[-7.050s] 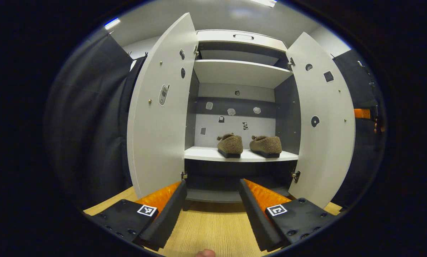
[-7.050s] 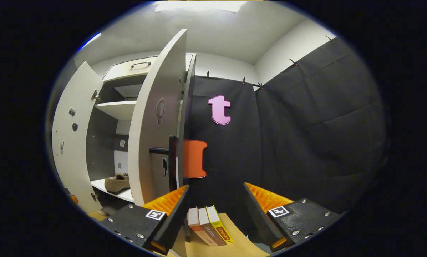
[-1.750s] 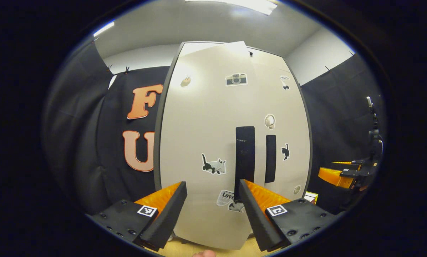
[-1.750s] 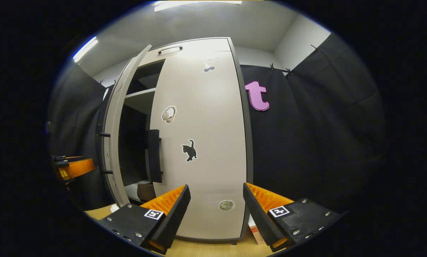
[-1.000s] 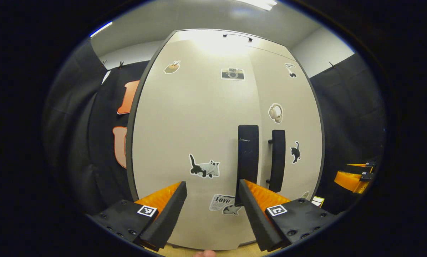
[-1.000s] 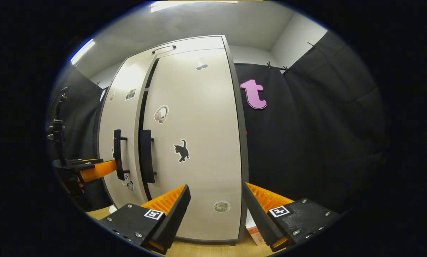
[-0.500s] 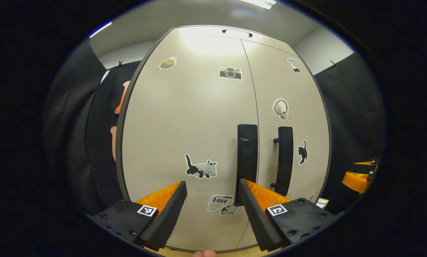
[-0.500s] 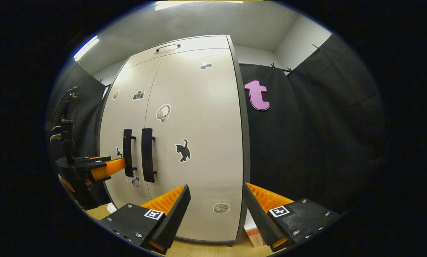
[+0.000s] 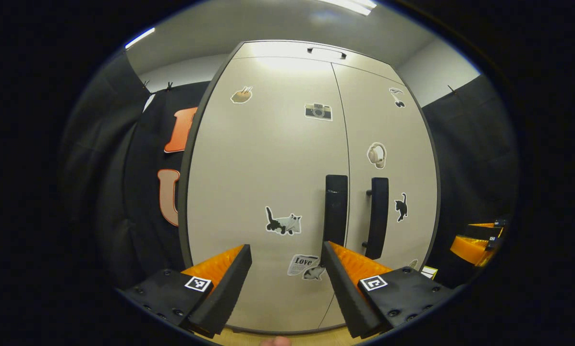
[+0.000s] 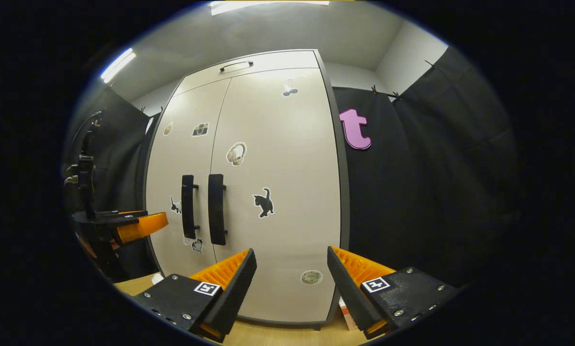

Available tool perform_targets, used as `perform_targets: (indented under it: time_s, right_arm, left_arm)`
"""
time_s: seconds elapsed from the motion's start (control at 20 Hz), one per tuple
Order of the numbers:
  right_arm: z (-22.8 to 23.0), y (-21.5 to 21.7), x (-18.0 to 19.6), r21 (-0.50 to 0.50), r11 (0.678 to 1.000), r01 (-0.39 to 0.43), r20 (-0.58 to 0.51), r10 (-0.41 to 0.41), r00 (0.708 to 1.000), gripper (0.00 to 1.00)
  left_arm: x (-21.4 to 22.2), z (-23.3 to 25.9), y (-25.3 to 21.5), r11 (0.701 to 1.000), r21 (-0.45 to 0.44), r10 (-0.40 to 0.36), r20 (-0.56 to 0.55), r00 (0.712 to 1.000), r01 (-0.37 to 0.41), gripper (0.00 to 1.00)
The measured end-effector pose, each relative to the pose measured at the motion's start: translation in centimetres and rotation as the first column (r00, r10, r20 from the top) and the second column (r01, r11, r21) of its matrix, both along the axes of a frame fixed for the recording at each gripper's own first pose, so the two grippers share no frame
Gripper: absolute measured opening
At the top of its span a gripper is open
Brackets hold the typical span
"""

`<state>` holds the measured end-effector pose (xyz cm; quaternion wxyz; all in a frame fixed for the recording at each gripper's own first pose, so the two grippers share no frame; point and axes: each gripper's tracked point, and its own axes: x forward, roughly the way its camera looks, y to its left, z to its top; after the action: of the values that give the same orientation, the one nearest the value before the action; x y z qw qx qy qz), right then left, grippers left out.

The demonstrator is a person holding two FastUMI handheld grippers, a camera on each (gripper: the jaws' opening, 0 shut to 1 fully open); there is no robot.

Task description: Grab one shoe with the right hand and put it into the shoe cabinet, grab the other shoe with the left hand and put it into the shoe cabinet; then close the right door with the right hand and the left door with the left hand.

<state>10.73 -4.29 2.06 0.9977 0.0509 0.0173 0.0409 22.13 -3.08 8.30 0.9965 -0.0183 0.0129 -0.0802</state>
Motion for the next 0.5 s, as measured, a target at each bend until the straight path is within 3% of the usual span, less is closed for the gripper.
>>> perform_targets:
  time_s: [0.5]
  right_arm:
    - [-0.4,1.2,-2.9,0.000,1.000,-0.001,0.003,0.001,1.000,0.92]
  left_arm:
    - [-6.1,-0.1,2.3,1.000,0.012,0.028,-0.001,1.000,-0.028,0.96]
